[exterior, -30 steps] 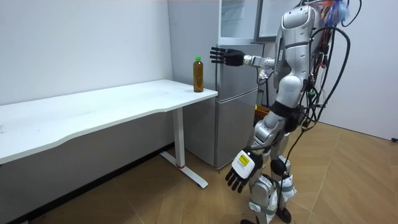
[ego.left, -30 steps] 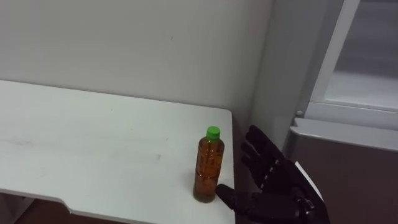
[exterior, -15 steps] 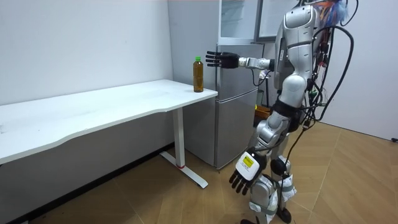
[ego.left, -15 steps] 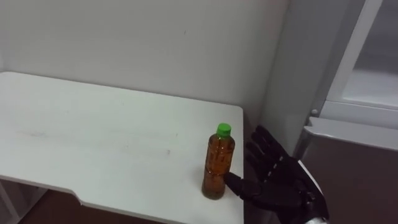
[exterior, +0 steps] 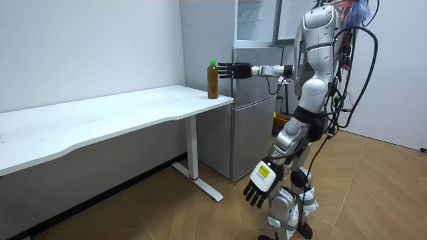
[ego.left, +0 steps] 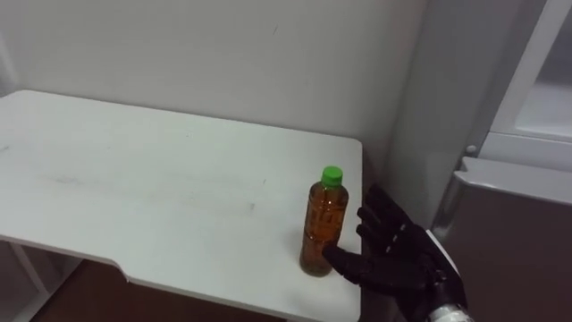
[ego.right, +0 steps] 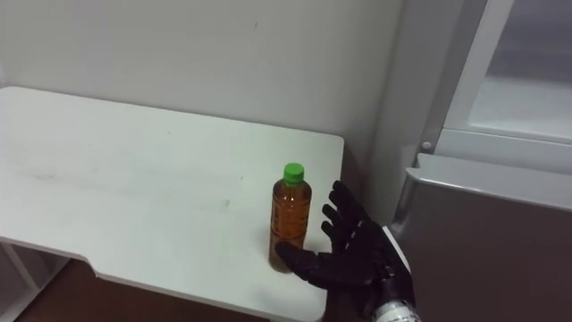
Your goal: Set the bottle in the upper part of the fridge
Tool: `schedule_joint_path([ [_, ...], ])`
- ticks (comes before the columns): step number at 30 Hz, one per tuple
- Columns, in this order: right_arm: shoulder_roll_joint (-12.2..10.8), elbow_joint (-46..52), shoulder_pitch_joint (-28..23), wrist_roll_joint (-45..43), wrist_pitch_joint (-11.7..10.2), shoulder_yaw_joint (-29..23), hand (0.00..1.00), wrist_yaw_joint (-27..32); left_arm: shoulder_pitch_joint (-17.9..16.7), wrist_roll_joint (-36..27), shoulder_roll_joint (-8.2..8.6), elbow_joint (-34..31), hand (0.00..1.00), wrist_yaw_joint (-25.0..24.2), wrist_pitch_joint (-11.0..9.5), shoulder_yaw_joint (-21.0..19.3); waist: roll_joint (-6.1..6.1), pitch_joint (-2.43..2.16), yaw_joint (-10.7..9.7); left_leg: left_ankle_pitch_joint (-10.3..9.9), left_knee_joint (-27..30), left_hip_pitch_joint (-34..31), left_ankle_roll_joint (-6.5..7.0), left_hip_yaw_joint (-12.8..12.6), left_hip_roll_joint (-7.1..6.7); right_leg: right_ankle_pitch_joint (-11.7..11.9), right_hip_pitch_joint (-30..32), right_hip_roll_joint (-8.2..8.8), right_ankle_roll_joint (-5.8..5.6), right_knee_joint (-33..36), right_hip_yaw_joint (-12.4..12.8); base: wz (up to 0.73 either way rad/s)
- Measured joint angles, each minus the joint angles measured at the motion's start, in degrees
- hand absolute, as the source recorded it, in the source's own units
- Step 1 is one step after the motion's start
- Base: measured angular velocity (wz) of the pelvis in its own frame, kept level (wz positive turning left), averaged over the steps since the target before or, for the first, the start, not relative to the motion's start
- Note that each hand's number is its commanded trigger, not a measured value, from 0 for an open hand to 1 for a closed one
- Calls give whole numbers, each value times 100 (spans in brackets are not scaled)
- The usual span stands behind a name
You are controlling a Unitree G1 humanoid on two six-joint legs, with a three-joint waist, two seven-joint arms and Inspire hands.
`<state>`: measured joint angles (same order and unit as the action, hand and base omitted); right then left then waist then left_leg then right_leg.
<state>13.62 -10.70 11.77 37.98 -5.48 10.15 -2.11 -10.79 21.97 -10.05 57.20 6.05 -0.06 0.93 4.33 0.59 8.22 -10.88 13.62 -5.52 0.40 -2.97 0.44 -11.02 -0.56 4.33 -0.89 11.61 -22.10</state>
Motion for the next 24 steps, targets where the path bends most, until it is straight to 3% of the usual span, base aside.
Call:
schedule_joint_path([
  [10, 2, -477, 244, -290, -1, 32, 0, 201, 25, -458, -3, -215, 0, 2, -20, 19, 11, -9, 3, 34, 66, -94, 30, 41, -29, 6, 70, 54, 0, 26, -104, 3],
  [15, -6, -642, 353, -473, 0, 36, 0, 397, 94, -562, -1, -210, 0, -4, 22, 53, -34, 20, 13, 38, 87, -135, 37, 84, -30, 7, 94, 74, -3, 105, -161, 4],
  [24, -18, -752, 466, -466, 7, 41, 0, 645, 127, -675, 33, -201, 0, 6, 104, 154, -101, 10, 60, 68, 116, -221, 46, 131, -33, 9, 150, 86, 1, 117, -199, 2],
])
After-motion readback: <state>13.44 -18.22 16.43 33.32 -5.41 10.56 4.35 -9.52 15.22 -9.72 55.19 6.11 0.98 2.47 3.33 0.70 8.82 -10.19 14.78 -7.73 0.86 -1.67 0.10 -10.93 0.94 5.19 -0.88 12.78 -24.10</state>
